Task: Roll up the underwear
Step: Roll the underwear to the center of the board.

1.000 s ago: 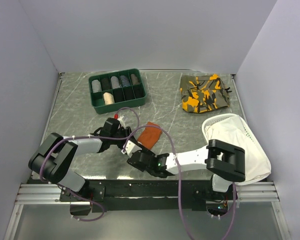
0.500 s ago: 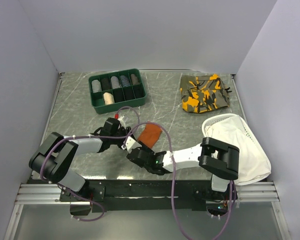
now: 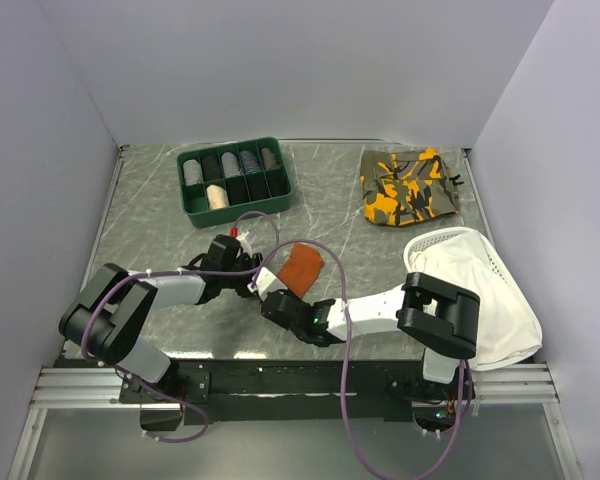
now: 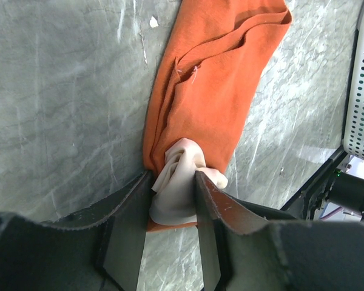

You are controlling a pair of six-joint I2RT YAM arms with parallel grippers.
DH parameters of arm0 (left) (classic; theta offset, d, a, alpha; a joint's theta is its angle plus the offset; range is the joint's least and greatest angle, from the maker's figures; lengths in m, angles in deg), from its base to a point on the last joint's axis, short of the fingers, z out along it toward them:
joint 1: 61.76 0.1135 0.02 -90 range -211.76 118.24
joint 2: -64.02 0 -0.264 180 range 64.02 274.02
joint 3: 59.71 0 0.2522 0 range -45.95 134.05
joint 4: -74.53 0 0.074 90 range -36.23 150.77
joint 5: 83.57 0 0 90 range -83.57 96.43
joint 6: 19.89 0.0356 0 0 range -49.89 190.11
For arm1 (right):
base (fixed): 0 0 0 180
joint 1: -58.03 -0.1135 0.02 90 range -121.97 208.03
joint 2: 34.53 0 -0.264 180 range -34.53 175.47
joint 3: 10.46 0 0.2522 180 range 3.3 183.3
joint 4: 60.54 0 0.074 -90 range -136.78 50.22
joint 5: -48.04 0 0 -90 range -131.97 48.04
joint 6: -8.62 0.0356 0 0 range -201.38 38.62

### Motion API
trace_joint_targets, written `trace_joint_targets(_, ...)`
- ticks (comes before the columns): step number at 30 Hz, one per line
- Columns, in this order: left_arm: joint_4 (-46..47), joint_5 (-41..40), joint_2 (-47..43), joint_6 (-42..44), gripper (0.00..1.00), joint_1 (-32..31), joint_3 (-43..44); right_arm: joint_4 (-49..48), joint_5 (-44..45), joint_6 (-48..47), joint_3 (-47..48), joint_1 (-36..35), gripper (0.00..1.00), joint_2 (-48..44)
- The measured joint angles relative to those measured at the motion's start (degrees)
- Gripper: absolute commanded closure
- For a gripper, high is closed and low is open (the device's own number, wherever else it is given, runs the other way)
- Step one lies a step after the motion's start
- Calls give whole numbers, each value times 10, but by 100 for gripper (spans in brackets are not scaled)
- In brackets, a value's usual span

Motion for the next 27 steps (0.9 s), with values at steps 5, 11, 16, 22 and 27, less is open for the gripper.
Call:
trace_joint_targets(5, 0, 6, -2, -4, 43, 5, 1, -4, -19, 0, 0, 5, 83, 0)
trace_joint_targets(11, -27, 2, -27, -13, 30, 53, 2, -14, -81, 6, 7, 14, 84, -2)
trace_joint_targets(16, -99, -61, -79, -16, 24, 125, 2, -11, -148, 22, 30, 16, 85, 7)
trace_joint_targets(22, -184, -140, -174, -29, 20, 184, -24, -19, -238, 54, 69, 17, 85, 35)
trace_joint_targets(27, -217, -157, -250, -42, 20, 191, -44, -37, -303, 91, 70, 32, 86, 39)
